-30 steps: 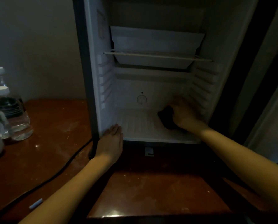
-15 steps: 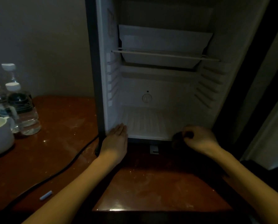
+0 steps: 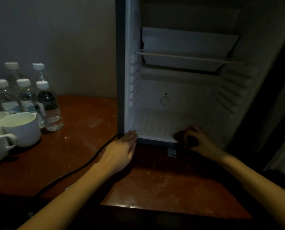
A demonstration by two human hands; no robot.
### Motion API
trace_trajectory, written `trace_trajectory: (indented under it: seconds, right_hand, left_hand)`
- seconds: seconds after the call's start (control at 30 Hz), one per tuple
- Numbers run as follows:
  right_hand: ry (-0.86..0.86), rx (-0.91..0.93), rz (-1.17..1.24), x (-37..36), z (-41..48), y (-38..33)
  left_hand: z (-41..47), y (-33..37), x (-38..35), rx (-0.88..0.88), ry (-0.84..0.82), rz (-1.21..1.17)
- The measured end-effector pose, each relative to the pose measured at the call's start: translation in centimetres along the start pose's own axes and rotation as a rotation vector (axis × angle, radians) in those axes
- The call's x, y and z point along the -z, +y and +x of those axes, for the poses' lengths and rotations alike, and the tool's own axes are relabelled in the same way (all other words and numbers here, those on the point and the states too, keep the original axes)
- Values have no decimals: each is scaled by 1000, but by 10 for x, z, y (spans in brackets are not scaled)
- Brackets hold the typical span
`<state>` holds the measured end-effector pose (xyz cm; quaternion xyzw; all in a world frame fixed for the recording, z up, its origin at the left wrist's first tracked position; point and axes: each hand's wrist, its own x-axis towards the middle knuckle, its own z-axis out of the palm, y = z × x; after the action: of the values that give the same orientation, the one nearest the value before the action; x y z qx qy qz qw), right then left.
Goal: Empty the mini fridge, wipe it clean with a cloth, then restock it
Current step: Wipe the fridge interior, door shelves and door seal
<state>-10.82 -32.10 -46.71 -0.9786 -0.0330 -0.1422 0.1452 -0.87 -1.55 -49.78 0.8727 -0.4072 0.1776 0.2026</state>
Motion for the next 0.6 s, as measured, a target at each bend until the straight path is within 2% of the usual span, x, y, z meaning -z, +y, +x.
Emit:
trace_trajectory:
  seconds: [0.17, 0.43, 0.53, 0.6]
  right_hand:
    - [22, 85, -18, -28, 45, -49]
    - [167, 29, -18, -86, 101, -139]
    - [75, 20, 79, -72, 106, -147]
    - [134, 45, 220, -42, 110, -146]
  left_hand:
    - [-5, -6, -4, -7, 46, -26]
    - [-21, -9, 5, 78, 53, -102]
    - [-27, -7, 14, 84, 86, -153]
    - [-26, -3, 30, 67, 143, -194]
